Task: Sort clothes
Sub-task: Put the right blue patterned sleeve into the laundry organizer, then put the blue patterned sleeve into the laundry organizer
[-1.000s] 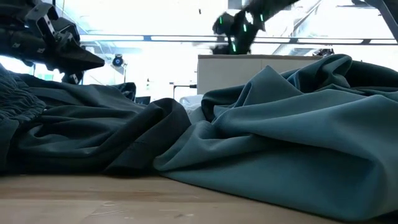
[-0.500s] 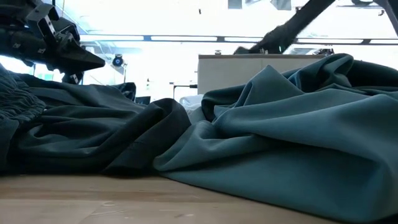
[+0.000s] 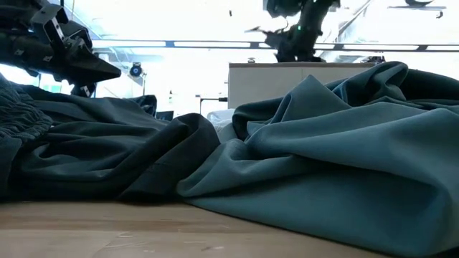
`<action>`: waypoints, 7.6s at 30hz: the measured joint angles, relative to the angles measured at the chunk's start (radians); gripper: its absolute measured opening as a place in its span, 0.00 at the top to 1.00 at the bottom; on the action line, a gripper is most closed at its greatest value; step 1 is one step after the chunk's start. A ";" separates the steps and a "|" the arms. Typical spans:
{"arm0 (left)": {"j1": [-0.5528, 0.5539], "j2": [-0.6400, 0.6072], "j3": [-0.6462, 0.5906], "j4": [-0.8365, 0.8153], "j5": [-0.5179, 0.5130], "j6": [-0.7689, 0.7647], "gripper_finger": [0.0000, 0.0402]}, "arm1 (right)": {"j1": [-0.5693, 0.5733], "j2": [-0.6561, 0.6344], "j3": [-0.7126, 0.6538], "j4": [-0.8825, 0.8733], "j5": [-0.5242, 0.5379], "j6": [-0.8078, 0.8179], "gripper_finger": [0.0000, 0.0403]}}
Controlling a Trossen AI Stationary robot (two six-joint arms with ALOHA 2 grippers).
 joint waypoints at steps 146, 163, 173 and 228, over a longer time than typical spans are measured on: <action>-0.278 0.462 0.917 -0.562 -0.423 0.408 0.54 | 0.285 0.162 0.683 1.113 0.316 -1.297 0.99; -0.281 0.511 0.663 -0.358 -0.413 0.343 0.55 | 0.147 -0.070 0.826 1.107 0.162 -1.220 0.99; -0.321 0.513 0.663 -0.358 -0.419 0.331 0.55 | 0.028 -0.066 0.788 0.125 0.109 -0.671 0.99; -0.334 0.542 0.663 -0.367 -0.420 0.322 0.55 | -0.073 0.178 0.481 -0.533 -0.463 -0.391 0.64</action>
